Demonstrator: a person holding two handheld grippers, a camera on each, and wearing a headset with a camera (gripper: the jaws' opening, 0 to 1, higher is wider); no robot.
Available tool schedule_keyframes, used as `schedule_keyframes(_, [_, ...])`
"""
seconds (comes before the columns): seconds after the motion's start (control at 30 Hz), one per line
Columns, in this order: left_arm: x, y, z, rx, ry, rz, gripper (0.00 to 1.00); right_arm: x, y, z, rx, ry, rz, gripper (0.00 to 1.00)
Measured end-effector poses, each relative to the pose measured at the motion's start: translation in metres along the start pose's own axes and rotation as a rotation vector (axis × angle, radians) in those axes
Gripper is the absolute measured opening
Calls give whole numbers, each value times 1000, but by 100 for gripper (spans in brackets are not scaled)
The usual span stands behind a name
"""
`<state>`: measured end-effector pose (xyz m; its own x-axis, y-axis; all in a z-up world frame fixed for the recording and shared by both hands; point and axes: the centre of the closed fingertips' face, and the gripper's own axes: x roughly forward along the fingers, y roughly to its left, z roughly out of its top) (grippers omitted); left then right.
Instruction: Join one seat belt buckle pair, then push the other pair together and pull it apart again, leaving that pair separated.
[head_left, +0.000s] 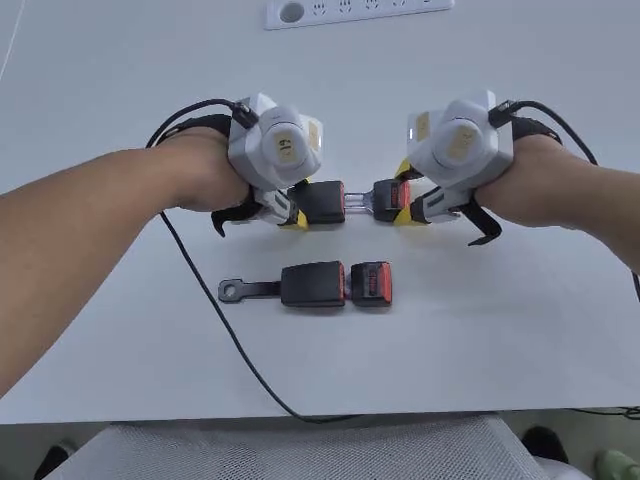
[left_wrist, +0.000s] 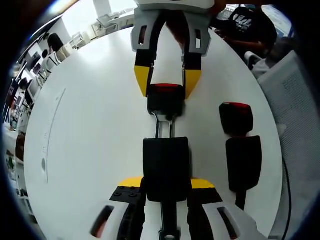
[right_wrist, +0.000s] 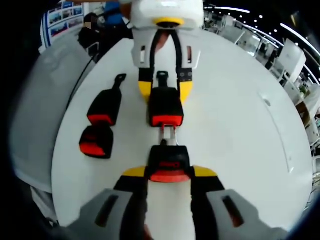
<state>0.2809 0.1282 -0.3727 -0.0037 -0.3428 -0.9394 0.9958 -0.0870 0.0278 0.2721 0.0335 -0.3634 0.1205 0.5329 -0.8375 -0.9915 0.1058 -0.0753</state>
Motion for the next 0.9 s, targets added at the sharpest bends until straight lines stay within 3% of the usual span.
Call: schedule_keyframes(0.9, [-1, -1, 1, -16, -46, 15, 31, 7, 4, 18, 53, -41, 23, 29])
